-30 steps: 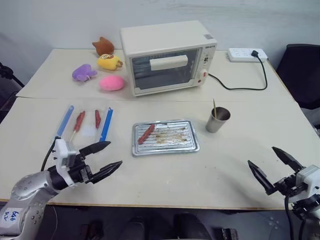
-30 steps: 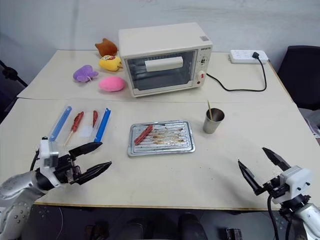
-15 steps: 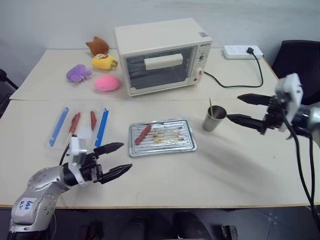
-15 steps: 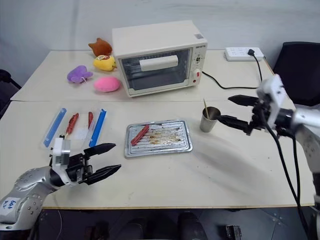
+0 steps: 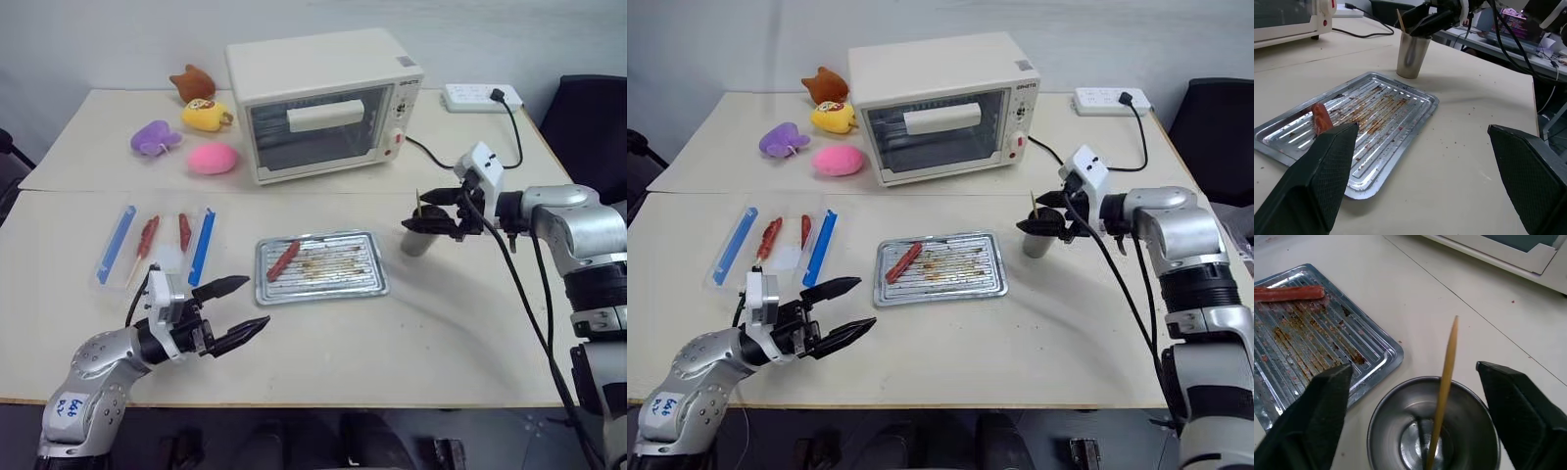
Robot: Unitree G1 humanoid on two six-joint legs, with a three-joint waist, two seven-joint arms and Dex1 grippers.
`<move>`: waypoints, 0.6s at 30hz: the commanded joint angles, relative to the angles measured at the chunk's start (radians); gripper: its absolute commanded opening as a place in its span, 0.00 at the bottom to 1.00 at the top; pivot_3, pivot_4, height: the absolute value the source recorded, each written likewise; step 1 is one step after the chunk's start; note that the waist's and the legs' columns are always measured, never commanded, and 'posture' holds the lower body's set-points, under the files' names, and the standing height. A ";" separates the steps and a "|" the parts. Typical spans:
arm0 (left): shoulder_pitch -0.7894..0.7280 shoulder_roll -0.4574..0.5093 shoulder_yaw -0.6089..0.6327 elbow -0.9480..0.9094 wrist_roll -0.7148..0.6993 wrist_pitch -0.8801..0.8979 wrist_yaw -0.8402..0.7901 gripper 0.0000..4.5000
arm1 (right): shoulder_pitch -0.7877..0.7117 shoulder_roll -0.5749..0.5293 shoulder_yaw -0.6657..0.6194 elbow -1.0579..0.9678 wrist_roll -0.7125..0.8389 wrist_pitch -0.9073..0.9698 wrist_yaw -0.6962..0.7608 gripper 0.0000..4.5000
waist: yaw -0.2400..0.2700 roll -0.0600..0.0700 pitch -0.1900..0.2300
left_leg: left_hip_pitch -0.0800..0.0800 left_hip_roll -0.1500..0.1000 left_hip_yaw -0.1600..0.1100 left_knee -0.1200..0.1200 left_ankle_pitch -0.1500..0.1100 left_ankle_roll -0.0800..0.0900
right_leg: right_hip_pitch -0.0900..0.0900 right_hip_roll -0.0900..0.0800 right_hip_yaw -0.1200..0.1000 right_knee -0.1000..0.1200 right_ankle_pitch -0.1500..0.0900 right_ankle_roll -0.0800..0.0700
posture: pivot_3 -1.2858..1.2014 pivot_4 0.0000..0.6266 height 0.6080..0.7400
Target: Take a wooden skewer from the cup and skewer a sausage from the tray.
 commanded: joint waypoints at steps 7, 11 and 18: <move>-0.007 -0.008 -0.012 -0.044 0.009 -0.016 0.026 1.00 | -0.054 0.003 -0.053 0.036 -0.030 -0.040 0.045 0.28 | 0.000 0.000 0.000 | 0.001 0.000 0.000 -0.001 0.000 0.000 | 0.000 0.000 0.000 0.000 0.000 0.000 | 0.52 0.24 1.00; -0.020 -0.009 -0.027 -0.042 0.011 -0.017 0.031 1.00 | -0.054 -0.005 -0.072 0.030 -0.029 -0.050 0.061 0.04 | 0.000 0.000 0.000 | 0.000 0.000 0.000 -0.001 0.000 0.000 | 0.000 0.000 0.000 0.000 0.000 0.000 | 0.52 0.24 1.00; -0.071 -0.025 -0.041 -0.027 -0.002 -0.009 0.036 1.00 | -0.071 -0.089 -0.184 -0.042 0.059 -0.036 0.194 0.01 | 0.002 0.000 0.000 | 0.000 0.000 0.000 -0.001 0.000 0.000 | 0.000 0.000 0.000 0.000 0.000 0.000 | 0.52 0.24 1.00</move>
